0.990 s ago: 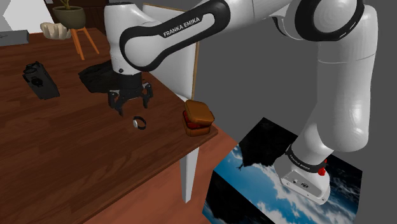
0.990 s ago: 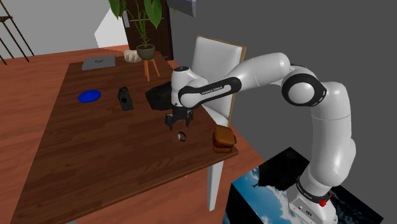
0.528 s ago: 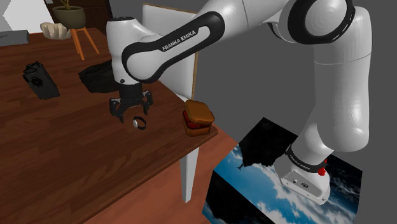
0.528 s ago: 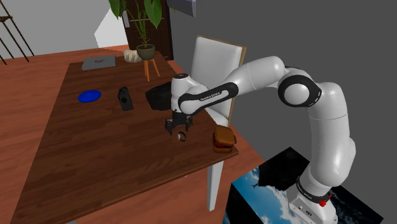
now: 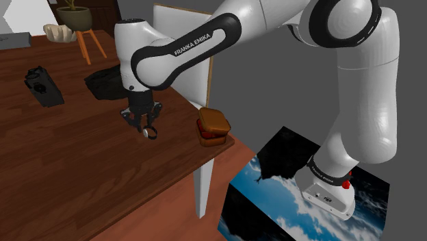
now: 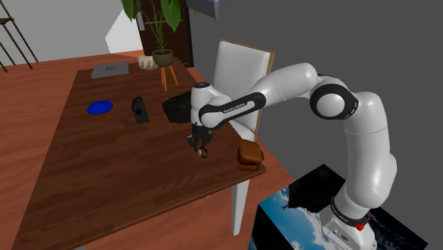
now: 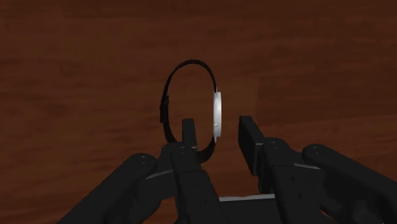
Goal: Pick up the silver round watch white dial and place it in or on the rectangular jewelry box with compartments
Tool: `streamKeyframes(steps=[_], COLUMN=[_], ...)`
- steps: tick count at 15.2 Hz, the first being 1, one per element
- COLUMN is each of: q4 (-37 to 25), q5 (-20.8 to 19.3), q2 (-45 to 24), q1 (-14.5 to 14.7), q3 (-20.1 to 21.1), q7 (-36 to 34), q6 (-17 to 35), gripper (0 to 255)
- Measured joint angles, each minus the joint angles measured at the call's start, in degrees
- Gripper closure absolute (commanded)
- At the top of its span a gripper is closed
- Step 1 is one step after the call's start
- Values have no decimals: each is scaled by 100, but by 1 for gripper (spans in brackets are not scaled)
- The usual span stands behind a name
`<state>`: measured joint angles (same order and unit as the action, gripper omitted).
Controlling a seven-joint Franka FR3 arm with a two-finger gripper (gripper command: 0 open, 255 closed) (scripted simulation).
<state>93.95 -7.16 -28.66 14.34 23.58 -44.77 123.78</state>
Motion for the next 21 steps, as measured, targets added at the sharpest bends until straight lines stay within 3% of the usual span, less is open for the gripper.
streamKeyframes(steps=[9,21], q4=[-4,-454], q5=[7,143], q2=[21,333], q1=[-4,-38], q3=[4,84], q7=[1,45], q6=[-23,-762], gripper=[255,255])
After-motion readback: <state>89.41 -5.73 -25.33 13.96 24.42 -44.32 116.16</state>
